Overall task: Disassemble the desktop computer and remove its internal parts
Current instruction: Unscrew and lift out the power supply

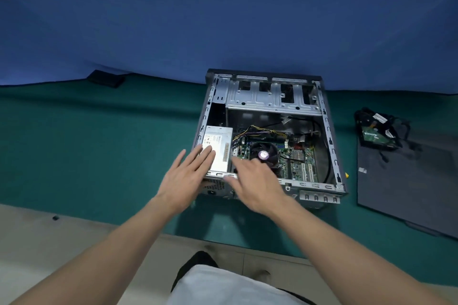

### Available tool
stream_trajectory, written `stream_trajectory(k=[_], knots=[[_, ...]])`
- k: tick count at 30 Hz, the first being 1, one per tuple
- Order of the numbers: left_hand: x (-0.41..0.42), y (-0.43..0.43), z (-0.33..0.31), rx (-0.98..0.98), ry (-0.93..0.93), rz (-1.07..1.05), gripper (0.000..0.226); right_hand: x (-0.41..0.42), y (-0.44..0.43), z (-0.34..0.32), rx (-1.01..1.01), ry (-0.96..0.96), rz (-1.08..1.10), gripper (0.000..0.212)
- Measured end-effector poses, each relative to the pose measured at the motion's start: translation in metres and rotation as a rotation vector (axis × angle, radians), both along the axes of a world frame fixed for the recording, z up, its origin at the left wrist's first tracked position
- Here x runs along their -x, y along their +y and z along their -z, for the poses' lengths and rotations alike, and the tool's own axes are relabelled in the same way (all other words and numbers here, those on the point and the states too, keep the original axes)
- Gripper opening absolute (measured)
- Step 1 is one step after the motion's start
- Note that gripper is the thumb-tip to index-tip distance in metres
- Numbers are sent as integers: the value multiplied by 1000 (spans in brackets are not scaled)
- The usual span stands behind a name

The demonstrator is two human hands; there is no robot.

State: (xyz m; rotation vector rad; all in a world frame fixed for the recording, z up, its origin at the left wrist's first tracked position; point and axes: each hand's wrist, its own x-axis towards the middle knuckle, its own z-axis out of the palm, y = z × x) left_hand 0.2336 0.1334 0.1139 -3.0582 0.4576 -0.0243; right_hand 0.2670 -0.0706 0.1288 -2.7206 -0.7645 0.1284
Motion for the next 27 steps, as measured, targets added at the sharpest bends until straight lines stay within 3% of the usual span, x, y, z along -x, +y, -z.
stream_trajectory(k=[4, 9, 15, 22, 27], knots=[[-7, 15, 1, 53, 14, 135, 75, 11, 24, 14, 213, -124, 17, 75], [-8, 20, 11, 110, 82, 190, 79, 17, 35, 22, 272, -245, 107, 78], [-10, 20, 10, 199, 97, 219, 73, 21, 41, 25, 276, -292, 166, 80], [-5, 15, 13, 242, -111, 241, 72, 23, 40, 33, 241, -367, 190, 84], [-10, 6, 17, 261, -142, 148, 69, 20, 50, 33, 198, -392, 298, 85]])
